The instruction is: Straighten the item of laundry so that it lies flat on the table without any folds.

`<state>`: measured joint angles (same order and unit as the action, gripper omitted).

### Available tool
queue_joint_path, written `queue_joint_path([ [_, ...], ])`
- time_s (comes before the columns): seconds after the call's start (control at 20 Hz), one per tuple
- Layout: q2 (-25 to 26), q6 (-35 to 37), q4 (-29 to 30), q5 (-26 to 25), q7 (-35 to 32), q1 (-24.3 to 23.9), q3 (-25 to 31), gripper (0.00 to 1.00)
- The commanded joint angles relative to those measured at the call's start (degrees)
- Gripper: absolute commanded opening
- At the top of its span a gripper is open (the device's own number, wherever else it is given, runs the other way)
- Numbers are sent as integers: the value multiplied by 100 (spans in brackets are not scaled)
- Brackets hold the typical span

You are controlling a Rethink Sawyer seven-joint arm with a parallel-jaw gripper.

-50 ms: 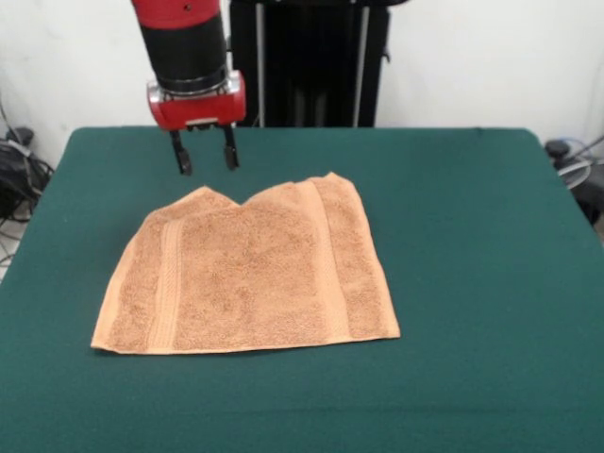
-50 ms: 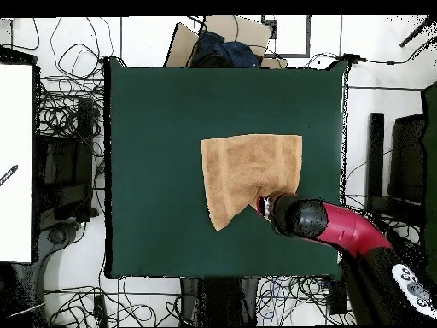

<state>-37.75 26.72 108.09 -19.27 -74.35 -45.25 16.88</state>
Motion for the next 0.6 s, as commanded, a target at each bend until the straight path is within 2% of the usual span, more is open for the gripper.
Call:
queue_joint_path([
  [0.05,224,-134,-289,-371,-23,0,316,100],
  [0.35,71,-191,-285,-434,-65,-2,320,100],
  [0.6,-130,120,-397,-454,96,-25,255,100],
])
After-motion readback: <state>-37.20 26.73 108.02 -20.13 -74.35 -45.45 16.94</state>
